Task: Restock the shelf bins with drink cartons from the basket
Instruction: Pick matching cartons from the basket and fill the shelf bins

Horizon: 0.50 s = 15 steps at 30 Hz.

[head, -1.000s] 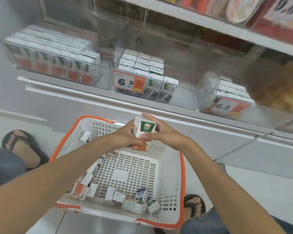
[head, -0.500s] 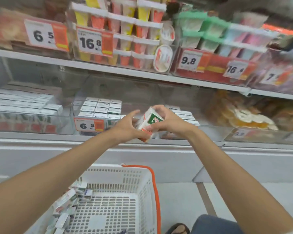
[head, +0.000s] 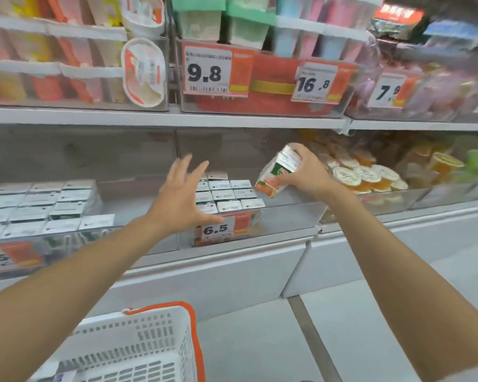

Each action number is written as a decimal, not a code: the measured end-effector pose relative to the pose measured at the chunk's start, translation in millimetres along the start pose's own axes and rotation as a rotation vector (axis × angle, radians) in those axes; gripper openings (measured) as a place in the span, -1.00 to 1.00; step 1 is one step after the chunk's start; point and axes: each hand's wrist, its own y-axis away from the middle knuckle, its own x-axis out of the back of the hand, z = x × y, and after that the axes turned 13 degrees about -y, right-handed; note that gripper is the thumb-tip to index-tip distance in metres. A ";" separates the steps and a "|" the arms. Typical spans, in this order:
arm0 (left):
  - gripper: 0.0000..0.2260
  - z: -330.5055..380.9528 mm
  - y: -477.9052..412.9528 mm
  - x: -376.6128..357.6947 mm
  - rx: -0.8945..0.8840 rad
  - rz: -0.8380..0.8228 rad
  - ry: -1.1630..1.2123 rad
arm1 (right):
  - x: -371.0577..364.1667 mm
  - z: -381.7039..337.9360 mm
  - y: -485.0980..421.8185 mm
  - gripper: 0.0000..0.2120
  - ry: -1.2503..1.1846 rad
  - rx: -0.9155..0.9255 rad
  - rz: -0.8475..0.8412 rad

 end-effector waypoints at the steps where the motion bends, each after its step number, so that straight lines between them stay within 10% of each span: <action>1: 0.08 -1.7 1.3 -5.1 -0.026 0.039 0.007 | 5.0 7.2 -6.6 -0.32 0.068 -0.022 -0.043; 7: -0.02 -4.8 6.4 -16.7 -0.086 0.148 -0.064 | -7.9 35.2 -27.6 -0.45 0.142 -0.434 -0.565; 15: -0.06 -5.4 9.1 -17.3 -0.111 0.169 -0.062 | -23.0 46.6 -48.0 -0.79 0.155 -0.242 -0.220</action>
